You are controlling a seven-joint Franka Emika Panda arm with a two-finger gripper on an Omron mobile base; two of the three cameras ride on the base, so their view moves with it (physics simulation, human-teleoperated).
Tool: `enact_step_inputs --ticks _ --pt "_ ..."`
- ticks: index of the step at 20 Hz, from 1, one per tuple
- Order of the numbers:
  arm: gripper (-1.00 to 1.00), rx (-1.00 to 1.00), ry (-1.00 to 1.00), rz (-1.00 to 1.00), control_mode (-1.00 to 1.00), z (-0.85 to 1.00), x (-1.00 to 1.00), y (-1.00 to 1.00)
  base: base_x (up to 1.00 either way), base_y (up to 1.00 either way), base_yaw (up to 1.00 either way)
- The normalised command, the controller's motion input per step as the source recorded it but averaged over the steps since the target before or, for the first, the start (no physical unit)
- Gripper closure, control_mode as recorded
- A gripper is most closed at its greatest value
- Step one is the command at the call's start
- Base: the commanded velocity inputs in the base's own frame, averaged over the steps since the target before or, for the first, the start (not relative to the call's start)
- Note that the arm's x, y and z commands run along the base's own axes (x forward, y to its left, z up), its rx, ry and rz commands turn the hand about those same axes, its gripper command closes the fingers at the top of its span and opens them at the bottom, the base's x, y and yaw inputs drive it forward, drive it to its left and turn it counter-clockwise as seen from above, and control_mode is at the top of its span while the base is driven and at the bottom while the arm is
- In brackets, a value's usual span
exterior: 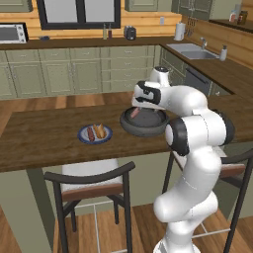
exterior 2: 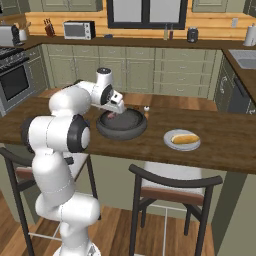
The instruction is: Place one bun and one sausage from the bowl on each plate.
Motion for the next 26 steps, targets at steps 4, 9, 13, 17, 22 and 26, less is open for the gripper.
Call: enact_step_inputs --ticks 4,9,13,17,22,26 --pt "-1.0 0.01 0.0 -0.01 -1.0 -0.45 0.71 0.41 0.0 0.0 0.0" --pt "-1.0 0.0 -0.04 0.0 -1.0 -0.07 0.39 -0.03 0.0 0.0 0.0" --pt "-1.0 0.0 -0.05 0.0 -1.0 -0.29 0.59 -0.01 0.0 0.0 0.0" --pt "-1.0 0.0 -0.02 -0.02 -1.0 -0.17 0.53 -0.06 0.0 0.0 0.0" --pt "-1.0 0.0 0.0 -0.07 -1.0 -0.13 0.4 -0.05 0.0 0.0 0.0" --pt "-1.0 0.0 0.0 -0.05 -1.0 -0.27 0.28 -0.03 0.0 0.0 0.0"
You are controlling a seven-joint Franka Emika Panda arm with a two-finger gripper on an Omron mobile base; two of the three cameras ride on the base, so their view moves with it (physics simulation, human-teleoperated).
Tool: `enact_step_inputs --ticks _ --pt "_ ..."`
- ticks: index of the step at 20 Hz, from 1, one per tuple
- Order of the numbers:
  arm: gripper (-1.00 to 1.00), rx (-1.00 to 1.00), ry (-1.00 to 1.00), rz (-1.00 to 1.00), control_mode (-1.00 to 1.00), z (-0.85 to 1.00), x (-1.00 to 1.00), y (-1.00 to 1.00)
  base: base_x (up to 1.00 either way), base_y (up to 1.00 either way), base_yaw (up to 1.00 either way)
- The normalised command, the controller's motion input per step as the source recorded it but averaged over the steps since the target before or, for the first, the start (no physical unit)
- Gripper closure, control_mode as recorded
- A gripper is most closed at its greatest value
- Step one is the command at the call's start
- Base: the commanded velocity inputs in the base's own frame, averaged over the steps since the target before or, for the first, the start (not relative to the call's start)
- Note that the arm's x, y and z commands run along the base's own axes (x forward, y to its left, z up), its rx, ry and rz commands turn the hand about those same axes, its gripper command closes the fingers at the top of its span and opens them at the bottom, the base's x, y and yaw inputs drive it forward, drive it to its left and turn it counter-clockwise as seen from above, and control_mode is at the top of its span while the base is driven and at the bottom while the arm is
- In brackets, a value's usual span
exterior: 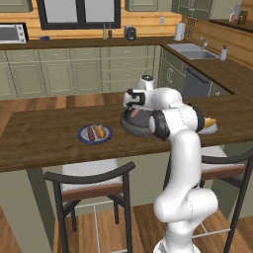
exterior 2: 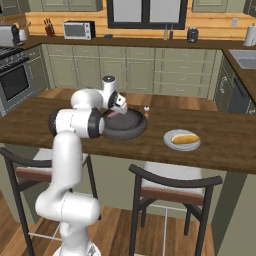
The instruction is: Place one bun and one sausage from the bowl on each plate.
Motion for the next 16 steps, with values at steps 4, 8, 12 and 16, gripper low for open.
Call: enact_step_inputs --ticks 4,8,12,16 --pt "-1.0 -0.02 0.0 -0.04 -1.0 -0.39 0.29 0.0 0.0 0.0 0.0" --pt "-1.0 0.0 0.02 -0.03 -1.0 -0.32 0.35 0.0 0.0 0.0 0.0" --pt "-1.0 -0.01 0.07 0.0 -1.0 -0.29 0.27 0.0 0.0 0.0 0.0" --pt "-1.0 0.0 0.16 0.0 -1.0 -0.35 0.03 -0.04 0.0 0.0 0.0"
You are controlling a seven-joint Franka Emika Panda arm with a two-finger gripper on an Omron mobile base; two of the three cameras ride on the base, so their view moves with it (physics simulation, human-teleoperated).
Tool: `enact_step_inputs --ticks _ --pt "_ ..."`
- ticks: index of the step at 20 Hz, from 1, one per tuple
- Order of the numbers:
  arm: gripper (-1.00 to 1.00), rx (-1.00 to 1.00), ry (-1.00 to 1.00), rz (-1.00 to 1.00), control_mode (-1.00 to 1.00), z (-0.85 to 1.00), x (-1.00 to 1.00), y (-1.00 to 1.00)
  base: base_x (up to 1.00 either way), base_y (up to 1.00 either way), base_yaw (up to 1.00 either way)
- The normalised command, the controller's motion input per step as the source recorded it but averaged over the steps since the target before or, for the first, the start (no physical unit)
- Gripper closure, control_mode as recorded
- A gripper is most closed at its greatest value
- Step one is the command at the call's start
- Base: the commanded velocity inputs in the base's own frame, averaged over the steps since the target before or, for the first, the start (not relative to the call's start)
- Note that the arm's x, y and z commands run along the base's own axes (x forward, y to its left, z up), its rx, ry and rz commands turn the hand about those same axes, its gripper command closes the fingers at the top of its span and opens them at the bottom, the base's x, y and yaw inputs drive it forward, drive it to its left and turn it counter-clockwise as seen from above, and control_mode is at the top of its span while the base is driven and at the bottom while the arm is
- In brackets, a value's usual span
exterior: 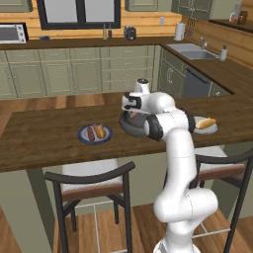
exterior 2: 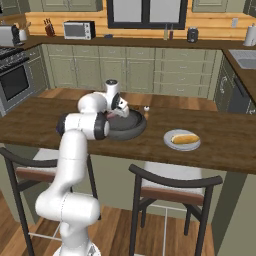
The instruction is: Place one bun and one sausage from the bowl on each plate.
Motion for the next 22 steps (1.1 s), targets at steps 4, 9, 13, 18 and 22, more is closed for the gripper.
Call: enact_step_inputs --ticks 4,9,13,18,22 --pt "1.0 -0.01 0.11 -0.05 -1.0 -0.44 -0.17 -0.1 0.0 0.0 0.0" --pt "1.0 0.01 0.0 -0.02 -1.0 -0.11 -0.24 -0.22 0.0 0.0 0.0" --pt "1.0 0.1 -0.08 -0.03 -1.0 0.11 -0.91 -0.62 0.0 0.0 0.0" --pt "1.0 0.16 -0.18 -0.06 -1.0 0.72 -1.0 -0.69 0.0 0.0 0.0" --pt "1.0 0.14 -0.29 -0.09 -1.0 0.84 -1.0 -0.98 0.0 0.0 0.0"
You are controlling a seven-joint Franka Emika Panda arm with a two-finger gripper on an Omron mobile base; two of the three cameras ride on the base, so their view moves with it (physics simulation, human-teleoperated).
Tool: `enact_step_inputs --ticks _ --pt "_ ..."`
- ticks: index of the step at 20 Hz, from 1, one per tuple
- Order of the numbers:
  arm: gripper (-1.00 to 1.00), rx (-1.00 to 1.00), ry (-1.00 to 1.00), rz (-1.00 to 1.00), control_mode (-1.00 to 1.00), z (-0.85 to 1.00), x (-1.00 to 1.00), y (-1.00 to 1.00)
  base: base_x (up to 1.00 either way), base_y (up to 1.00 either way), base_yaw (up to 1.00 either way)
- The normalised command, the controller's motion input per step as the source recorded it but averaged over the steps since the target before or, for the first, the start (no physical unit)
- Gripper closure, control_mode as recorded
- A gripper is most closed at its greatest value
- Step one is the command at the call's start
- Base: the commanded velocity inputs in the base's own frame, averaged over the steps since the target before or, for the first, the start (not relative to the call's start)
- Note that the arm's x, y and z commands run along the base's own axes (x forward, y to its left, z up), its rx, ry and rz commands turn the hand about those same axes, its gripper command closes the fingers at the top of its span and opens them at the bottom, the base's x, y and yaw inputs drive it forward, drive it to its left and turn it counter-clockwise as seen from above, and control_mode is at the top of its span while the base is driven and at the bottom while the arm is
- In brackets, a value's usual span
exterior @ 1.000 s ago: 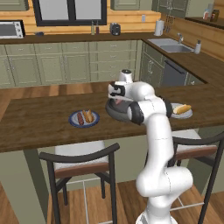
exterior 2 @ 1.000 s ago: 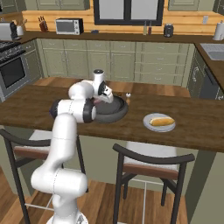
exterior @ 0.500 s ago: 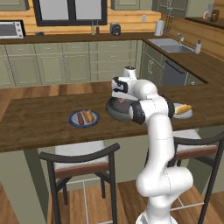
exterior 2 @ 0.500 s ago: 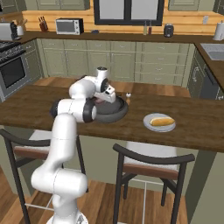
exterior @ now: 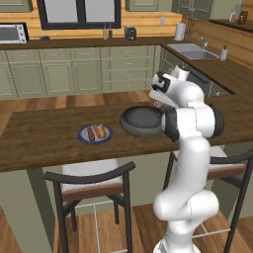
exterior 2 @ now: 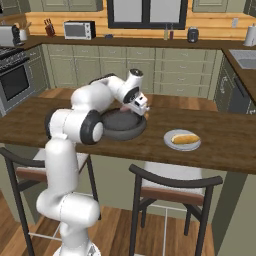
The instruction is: Place one bun and one sausage from the bowl on each plate.
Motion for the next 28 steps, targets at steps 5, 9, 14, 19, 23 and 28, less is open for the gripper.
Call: enact_step_inputs --ticks 5,9,14,19,23,28 --pt "1.0 0.04 -0.06 -0.13 -1.0 0.59 -0.82 -1.0 0.0 0.0 0.0" --pt "1.0 -0.12 0.0 -0.27 -1.0 0.0 -0.22 -1.0 0.0 0.0 0.0" --pt "1.0 -0.26 0.02 -0.34 -1.0 -0.26 0.0 -1.0 0.0 0.0 0.0" --pt "1.0 -0.16 0.07 -0.08 -1.0 -0.5 0.16 -0.29 0.0 0.0 0.0" --pt "1.0 0.0 0.06 0.0 -1.0 -0.1 0.34 -0.16 0.0 0.0 0.0" --pt "1.0 0.0 0.1 0.0 -1.0 -0.27 0.31 -0.6 0.0 0.0 0.0"
